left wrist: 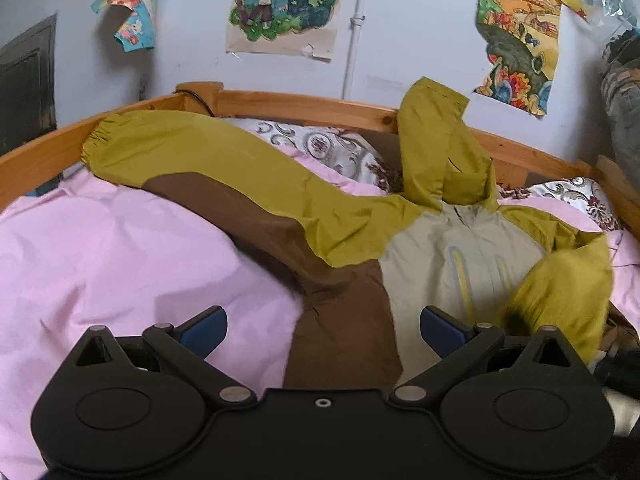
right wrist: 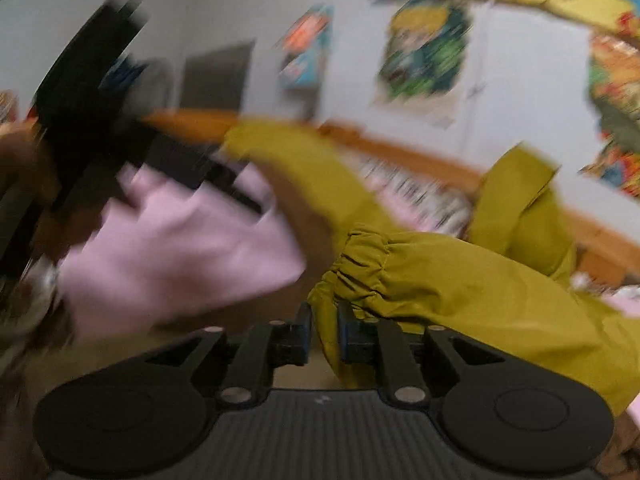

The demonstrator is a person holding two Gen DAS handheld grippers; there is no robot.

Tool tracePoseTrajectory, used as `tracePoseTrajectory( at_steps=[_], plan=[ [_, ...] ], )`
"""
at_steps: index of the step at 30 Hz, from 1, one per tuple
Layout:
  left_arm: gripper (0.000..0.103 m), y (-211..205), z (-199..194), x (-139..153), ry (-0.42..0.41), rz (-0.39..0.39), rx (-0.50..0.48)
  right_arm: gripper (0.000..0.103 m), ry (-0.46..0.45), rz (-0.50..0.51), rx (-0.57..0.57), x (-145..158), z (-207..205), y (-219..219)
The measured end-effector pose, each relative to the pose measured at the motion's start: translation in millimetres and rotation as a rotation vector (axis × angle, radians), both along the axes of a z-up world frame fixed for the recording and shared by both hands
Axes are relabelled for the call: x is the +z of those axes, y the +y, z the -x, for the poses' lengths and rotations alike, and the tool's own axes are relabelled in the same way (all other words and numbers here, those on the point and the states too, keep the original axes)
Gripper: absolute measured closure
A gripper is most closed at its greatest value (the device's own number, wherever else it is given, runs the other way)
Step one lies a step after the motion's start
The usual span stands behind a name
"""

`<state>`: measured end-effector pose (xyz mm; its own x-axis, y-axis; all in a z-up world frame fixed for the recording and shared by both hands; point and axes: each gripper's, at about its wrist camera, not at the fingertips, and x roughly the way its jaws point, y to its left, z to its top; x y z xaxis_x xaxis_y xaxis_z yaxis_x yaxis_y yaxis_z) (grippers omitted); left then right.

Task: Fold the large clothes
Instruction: 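Grasp the olive sleeve cuff with the right gripper and lift it, then lay the sleeve across the jacket front and open the right gripper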

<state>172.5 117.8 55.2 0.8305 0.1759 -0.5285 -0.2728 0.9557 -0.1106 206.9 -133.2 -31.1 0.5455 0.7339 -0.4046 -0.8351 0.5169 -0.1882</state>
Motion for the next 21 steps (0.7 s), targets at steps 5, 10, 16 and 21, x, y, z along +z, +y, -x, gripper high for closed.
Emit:
tracePoseTrajectory(
  at_steps=[5, 10, 16, 21],
  plan=[
    [0.001, -14.4, -8.9, -4.8, -0.015, 0.038, -0.083, 0.032, 0.027, -0.006, 0.003, -5.3, 29.4, -41.6],
    [0.001, -34.9, -28.1, -22.8, -0.014, 0.046, -0.218, 0.011, 0.087, -0.044, -0.184, 12.3, 11.1, -111.3],
    [0.005, -61.0, -71.1, -62.2, 0.149, 0.030, -0.387, 0.011, 0.288, -0.180, -0.526, 27.5, -96.4, -190.2],
    [0.027, -67.9, -91.6, -79.3, 0.195, 0.045, -0.426, 0.029, 0.453, -0.409, -0.810, 25.1, -212.8, -230.7]
  ],
)
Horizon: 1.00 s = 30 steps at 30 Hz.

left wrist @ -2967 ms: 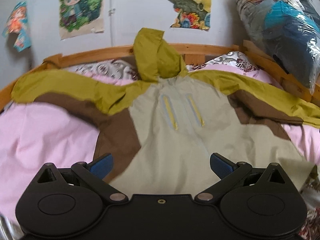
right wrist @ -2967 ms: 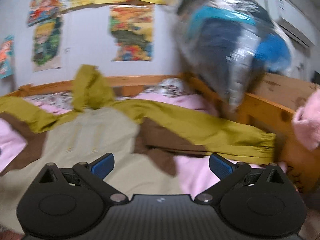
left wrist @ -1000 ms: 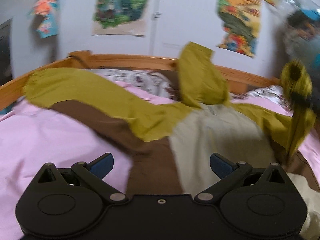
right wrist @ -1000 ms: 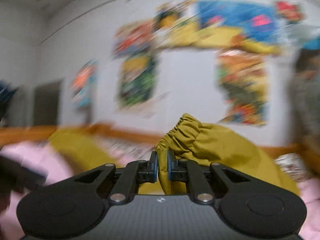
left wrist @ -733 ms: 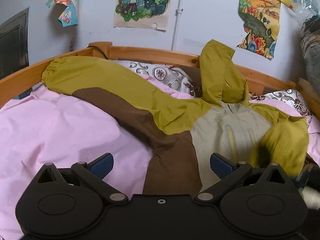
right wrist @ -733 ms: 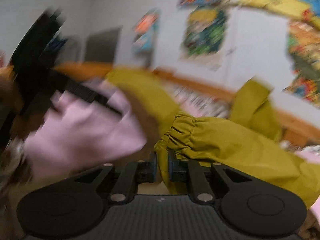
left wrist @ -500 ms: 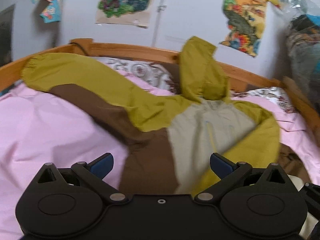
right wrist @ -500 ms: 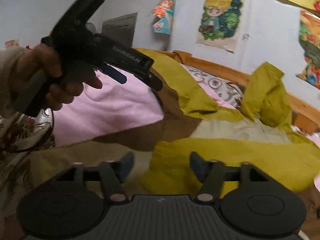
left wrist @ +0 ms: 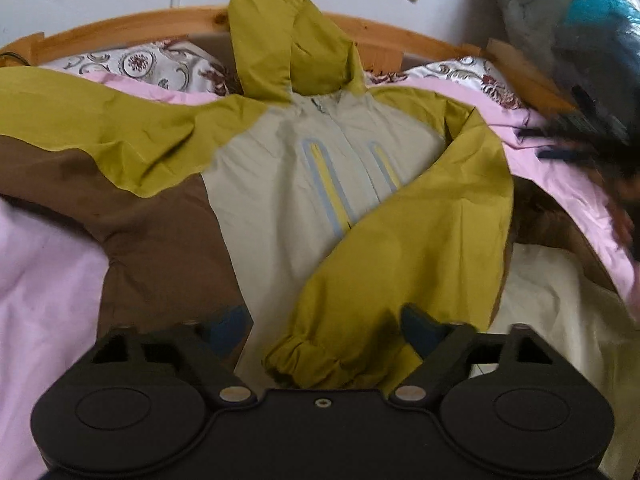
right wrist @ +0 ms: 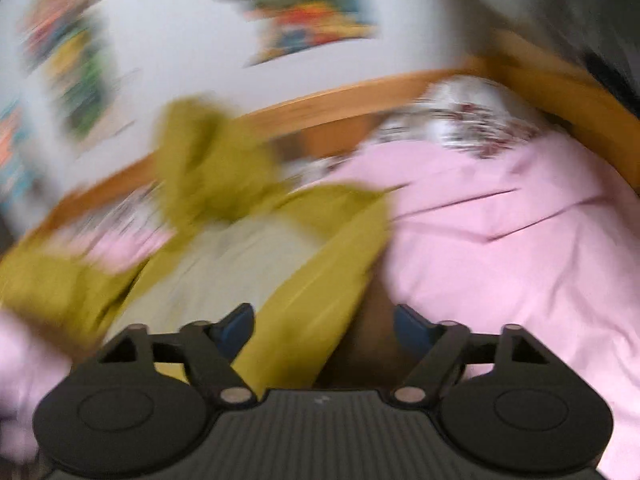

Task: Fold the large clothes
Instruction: 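Lay the sleeve across the jacket front and open the right gripper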

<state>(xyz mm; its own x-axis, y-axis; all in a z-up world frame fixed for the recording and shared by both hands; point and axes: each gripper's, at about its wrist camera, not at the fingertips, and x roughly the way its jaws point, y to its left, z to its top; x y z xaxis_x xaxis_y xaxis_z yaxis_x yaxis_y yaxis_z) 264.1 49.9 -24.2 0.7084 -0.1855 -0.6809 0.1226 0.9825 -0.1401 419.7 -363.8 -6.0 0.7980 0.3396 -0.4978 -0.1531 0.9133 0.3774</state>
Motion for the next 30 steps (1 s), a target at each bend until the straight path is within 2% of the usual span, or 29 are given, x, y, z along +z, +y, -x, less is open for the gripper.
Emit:
tracePoseTrajectory(
  at_steps=[1, 2, 3, 4, 5, 6, 7, 9, 10, 13, 15, 16, 20, 21, 23, 24, 25, 26, 28, 30],
  plan=[
    [0.030, -0.3, -4.9, -1.5, 0.009, -0.005, 0.002, 0.032, 0.015, -0.024, -0.040, -1.6, -17.8, 0.2],
    [0.040, -1.5, -7.8, -2.5, 0.009, -0.006, 0.003, 0.032, 0.029, -0.040, -0.062, -2.2, -34.2, 1.0],
    [0.055, -2.2, -9.9, -2.6, 0.005, -0.001, -0.003, 0.034, 0.034, -0.033, -0.072, -2.0, -46.6, 6.3],
    [0.064, -3.0, -12.0, -2.7, 0.005, 0.005, -0.017, 0.041, 0.041, -0.021, -0.079, -1.8, -55.9, 9.4],
    [0.076, -5.7, -14.7, -3.7, 0.009, -0.001, -0.033, 0.051, 0.054, -0.011, -0.073, -1.8, -65.0, 12.6],
    [0.084, -7.9, -13.9, -3.7, 0.003, -0.013, -0.040, 0.086, 0.071, 0.002, -0.066, -5.1, -74.8, 23.1],
    [0.089, -10.2, -13.7, -3.5, -0.011, -0.027, -0.047, 0.097, 0.089, 0.033, -0.073, -4.8, -82.2, 28.4],
    [0.097, -13.2, -9.3, -1.0, -0.057, -0.032, -0.061, 0.100, 0.053, 0.126, -0.061, 9.6, -88.2, 41.6],
    [0.098, -13.1, -7.0, 1.6, -0.084, -0.024, -0.060, 0.100, 0.005, 0.196, -0.066, 19.4, -85.6, 47.1],
    [0.100, -14.6, 0.2, 10.5, -0.169, -0.002, -0.047, 0.102, -0.188, 0.417, -0.064, 50.1, -79.9, 69.6],
    [0.101, -16.9, -2.3, 12.5, -0.177, -0.007, -0.011, 0.103, -0.324, 0.564, -0.079, 66.6, -79.5, 91.0],
    [0.101, -15.6, -6.3, 10.5, -0.163, -0.008, 0.014, 0.103, -0.351, 0.591, -0.074, 72.0, -83.7, 97.6],
    [0.101, -0.9, -28.0, -4.7, -0.061, 0.031, 0.101, 0.102, -0.269, 0.553, -0.003, 75.5, -102.5, 102.9],
    [0.101, 3.0, -31.5, -7.8, -0.045, 0.049, 0.120, 0.097, -0.261, 0.548, 0.015, 71.6, -97.7, 99.4],
    [0.101, 10.1, -34.2, -11.7, -0.034, 0.075, 0.150, 0.074, -0.244, 0.539, 0.056, 62.0, -83.6, 86.3],
    [0.101, 13.6, -32.6, -13.1, -0.035, 0.080, 0.156, 0.057, -0.240, 0.529, 0.080, 56.5, -75.8, 77.9],
    [0.101, 16.1, -31.6, -14.4, -0.034, 0.079, 0.158, 0.048, -0.236, 0.519, 0.106, 51.6, -66.0, 70.4],
    [0.101, 17.8, -30.9, -15.6, -0.031, 0.076, 0.157, 0.045, -0.214, 0.502, 0.151, 43.6, -54.9, 57.4],
    [0.101, 21.8, -30.1, -18.2, -0.017, 0.078, 0.154, 0.028, -0.160, 0.459, 0.216, 28.0, -36.3, 37.3],
    [0.101, 26.4, -33.8, -19.4, 0.002, 0.099, 0.159, 0.020, -0.101, 0.427, 0.260, 7.5, -21.5, 19.0]
  ],
)
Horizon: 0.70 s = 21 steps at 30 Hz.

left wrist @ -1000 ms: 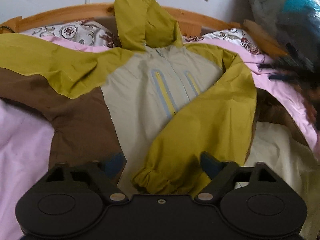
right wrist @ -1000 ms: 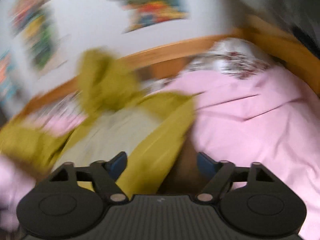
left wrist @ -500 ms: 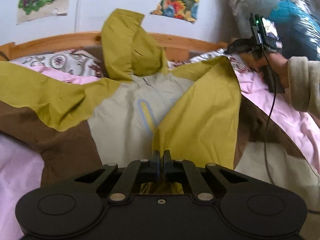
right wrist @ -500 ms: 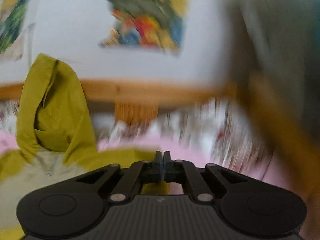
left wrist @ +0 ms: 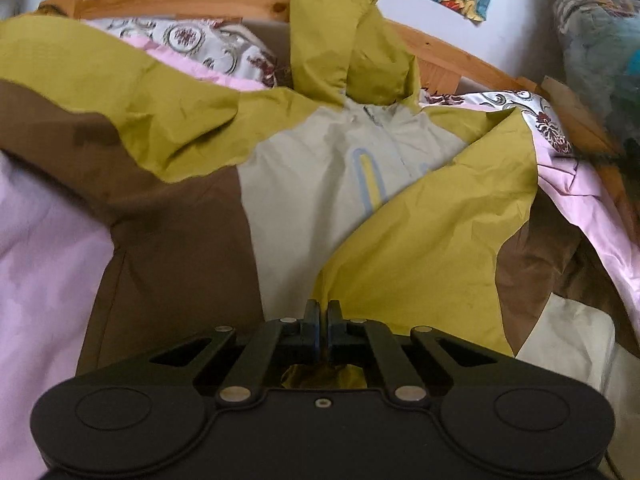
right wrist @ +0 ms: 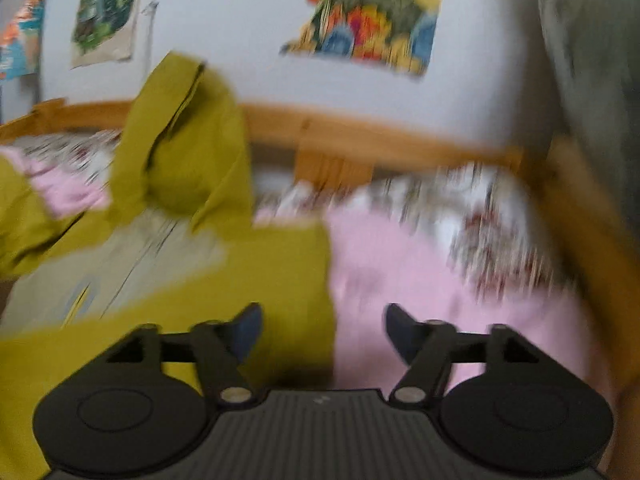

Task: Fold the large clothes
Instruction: 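Lay the sleeve across the jacket front and open the right gripper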

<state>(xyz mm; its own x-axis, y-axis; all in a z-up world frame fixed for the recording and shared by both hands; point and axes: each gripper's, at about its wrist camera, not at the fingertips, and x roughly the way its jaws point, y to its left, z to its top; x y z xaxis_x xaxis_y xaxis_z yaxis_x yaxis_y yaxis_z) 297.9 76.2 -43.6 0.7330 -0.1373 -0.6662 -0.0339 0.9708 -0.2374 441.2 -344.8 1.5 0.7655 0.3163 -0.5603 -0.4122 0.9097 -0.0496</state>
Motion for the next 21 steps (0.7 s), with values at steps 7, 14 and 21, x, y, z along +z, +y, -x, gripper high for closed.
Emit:
tracePoseTrajectory(
  at_steps=[7, 14, 21],
  plan=[
    [0.101, -5.3, -0.3, 3.5, -0.002, -0.008, 0.006, 0.087, 0.189, -0.089, -0.034, -48.9, -0.3, -17.7],
    [0.100, -34.1, 9.3, 13.5, -0.019, 0.025, -0.061, 0.101, 0.140, -0.263, -0.190, -23.6, 6.4, -63.4],
    [0.100, -40.5, -4.5, -14.6, 0.083, 0.015, -0.038, 0.100, 0.113, -0.130, -0.264, -35.9, 2.6, -51.5]
  ],
)
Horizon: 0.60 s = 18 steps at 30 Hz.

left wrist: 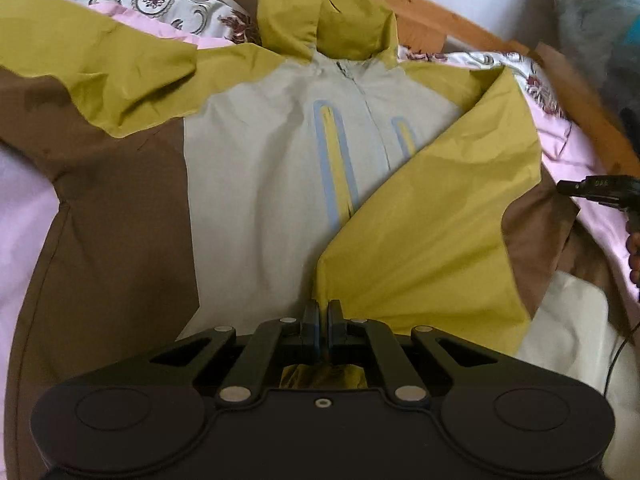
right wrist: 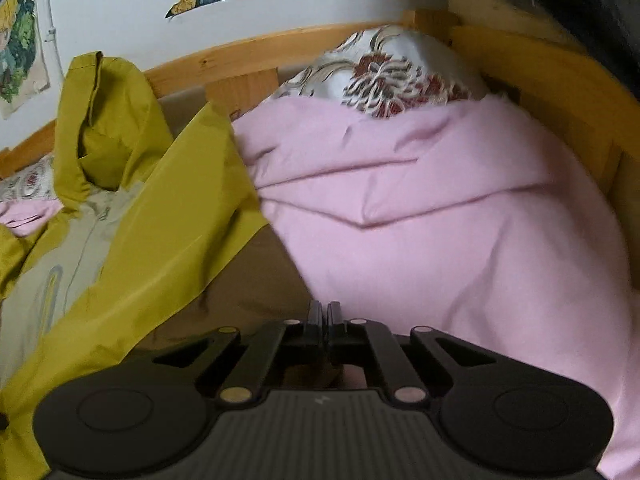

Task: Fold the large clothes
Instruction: 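Lay the sleeve across the jacket front and open the right gripper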

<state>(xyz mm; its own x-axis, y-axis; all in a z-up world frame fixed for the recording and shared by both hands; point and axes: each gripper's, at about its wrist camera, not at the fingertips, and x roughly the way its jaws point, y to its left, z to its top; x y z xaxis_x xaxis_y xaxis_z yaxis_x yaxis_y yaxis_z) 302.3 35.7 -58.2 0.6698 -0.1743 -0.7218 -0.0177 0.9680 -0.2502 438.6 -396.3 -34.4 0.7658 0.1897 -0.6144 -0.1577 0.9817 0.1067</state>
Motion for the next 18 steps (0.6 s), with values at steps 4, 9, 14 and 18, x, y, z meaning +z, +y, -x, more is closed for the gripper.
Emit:
tracePoseTrajectory(
  at_steps=[4, 9, 14, 18],
  plan=[
    [0.097, 3.7, 8.1, 2.0, -0.020, -0.012, -0.046, 0.070, -0.105, 0.006, 0.108, 28.7, -9.8, 20.5],
    [0.095, 8.9, 9.0, -1.6, -0.019, 0.015, -0.050, 0.060, -0.123, 0.049, 0.196, 32.8, -52.6, 69.8],
    [0.093, 7.3, 12.9, -1.1, -0.028, -0.005, -0.071, 0.071, -0.103, 0.186, 0.112, 5.1, -100.6, 115.9],
    [0.083, 8.8, 13.8, 1.2, -0.022, 0.008, -0.062, 0.070, -0.114, 0.218, 0.083, -8.7, -110.0, 125.8]
  ],
)
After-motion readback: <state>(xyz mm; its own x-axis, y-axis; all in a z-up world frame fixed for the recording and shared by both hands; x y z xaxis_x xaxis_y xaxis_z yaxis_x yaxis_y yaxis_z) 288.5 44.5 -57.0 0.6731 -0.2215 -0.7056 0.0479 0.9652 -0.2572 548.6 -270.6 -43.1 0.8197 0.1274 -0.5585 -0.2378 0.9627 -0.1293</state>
